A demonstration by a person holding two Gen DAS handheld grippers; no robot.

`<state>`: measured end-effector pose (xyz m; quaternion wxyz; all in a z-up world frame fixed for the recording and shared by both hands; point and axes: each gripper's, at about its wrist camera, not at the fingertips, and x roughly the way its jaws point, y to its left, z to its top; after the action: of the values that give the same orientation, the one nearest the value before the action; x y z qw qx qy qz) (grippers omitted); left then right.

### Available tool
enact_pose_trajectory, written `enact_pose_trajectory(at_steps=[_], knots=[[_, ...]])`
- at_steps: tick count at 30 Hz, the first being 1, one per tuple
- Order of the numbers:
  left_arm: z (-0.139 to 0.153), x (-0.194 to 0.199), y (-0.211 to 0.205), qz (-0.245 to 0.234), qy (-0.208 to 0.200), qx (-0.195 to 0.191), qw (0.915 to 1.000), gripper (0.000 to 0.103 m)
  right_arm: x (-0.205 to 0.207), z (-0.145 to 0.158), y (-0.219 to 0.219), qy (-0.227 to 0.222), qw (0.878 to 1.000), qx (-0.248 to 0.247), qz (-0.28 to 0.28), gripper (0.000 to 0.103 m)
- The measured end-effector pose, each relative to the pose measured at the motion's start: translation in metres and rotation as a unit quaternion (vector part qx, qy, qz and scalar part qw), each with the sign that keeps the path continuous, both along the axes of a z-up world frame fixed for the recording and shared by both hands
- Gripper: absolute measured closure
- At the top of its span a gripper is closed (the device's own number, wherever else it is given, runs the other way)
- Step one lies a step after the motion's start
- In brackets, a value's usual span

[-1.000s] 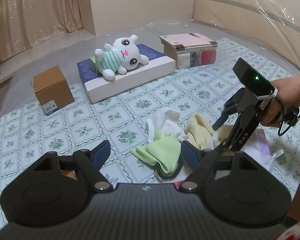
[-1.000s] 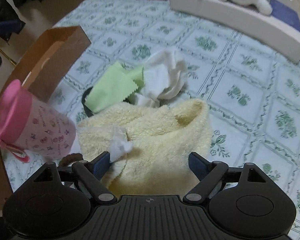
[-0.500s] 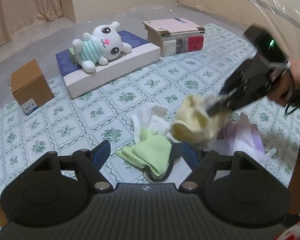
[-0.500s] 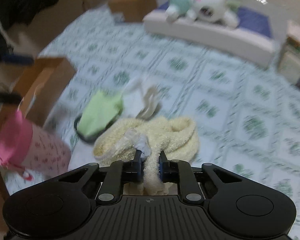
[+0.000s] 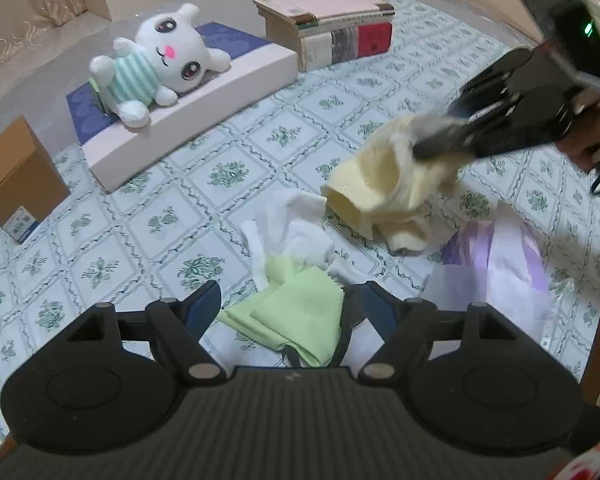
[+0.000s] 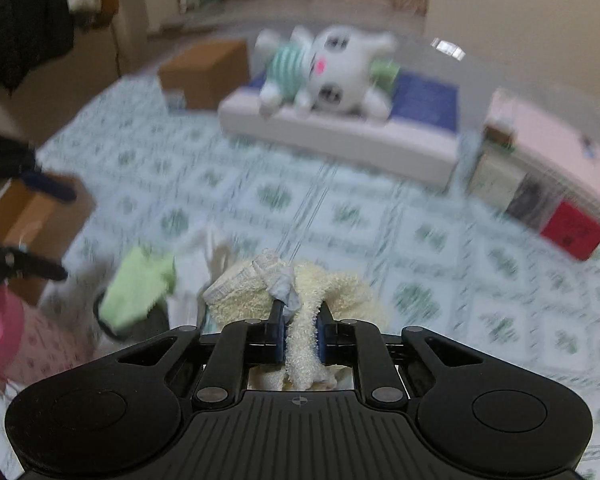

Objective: Organize soft objects
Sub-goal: 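Lift the yellow towel up with the right gripper, then grasp the light green cloth with the left gripper while the right gripper holds the towel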

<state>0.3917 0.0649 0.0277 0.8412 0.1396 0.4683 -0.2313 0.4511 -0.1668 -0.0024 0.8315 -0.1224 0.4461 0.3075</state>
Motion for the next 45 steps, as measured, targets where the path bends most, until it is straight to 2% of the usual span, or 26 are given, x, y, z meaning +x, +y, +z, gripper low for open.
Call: enact_pose_trajectory(at_steps=[4,6,8,10,14,17,22,24,25,26,28,31,35,39,42,45], knots=[[-0.010,0.006,-0.006,-0.011,0.011,0.008,0.9998,0.028,0.013,-0.037,0.011,0.041,0.999,-0.001,0.006,0.084],[-0.014,0.010,-0.006,-0.015,0.016,0.009,0.9997,0.028,0.016,-0.048,0.016,0.047,0.999,-0.011,0.016,0.069],[-0.017,0.015,-0.006,-0.017,0.020,0.012,0.9996,0.028,0.016,-0.053,0.020,0.034,0.999,-0.028,0.027,0.038],[-0.020,0.020,-0.005,-0.016,0.023,0.011,0.9995,0.028,0.017,-0.057,0.022,0.023,0.998,-0.041,0.039,0.030],[-0.028,0.031,0.000,-0.014,0.038,0.006,0.9992,0.028,0.022,-0.071,0.030,0.031,0.996,-0.065,0.060,0.018],[-0.035,0.038,0.003,-0.015,0.053,0.003,0.9985,0.028,0.026,-0.082,0.037,0.036,0.993,-0.081,0.075,0.016],[-0.049,0.050,0.000,-0.034,0.087,0.006,0.9957,0.028,0.033,-0.089,0.036,0.051,0.993,-0.082,0.069,0.016],[-0.055,0.054,-0.004,-0.044,0.100,0.009,0.9940,0.028,0.033,-0.088,0.035,0.050,0.993,-0.082,0.066,0.027],[-0.058,0.056,-0.006,-0.048,0.105,0.012,0.9932,0.028,0.033,-0.085,0.034,0.048,0.993,-0.083,0.064,0.039],[-0.061,0.057,-0.008,-0.053,0.109,0.017,0.9925,0.028,0.033,-0.083,0.033,0.042,0.993,-0.088,0.062,0.056],[-0.066,0.059,-0.011,-0.056,0.114,0.028,0.9915,0.028,0.033,-0.078,0.032,0.030,0.993,-0.099,0.057,0.070],[-0.073,0.061,-0.014,-0.057,0.117,0.042,0.9906,0.029,0.030,-0.071,0.024,0.012,0.994,-0.101,0.049,0.073],[-0.080,0.063,-0.015,-0.054,0.129,0.053,0.9888,0.047,0.030,-0.062,0.010,-0.010,0.996,-0.085,0.020,0.074],[-0.089,0.065,-0.014,-0.042,0.147,0.059,0.9865,0.083,0.032,-0.052,-0.002,-0.020,0.997,-0.073,-0.008,0.074],[-0.086,0.063,-0.014,-0.038,0.143,0.058,0.9872,0.097,0.031,-0.044,-0.009,-0.023,0.997,-0.065,-0.024,0.074],[-0.070,0.062,-0.012,-0.029,0.125,0.053,0.9902,0.099,0.025,-0.033,-0.013,-0.030,0.997,-0.055,-0.033,0.074]])
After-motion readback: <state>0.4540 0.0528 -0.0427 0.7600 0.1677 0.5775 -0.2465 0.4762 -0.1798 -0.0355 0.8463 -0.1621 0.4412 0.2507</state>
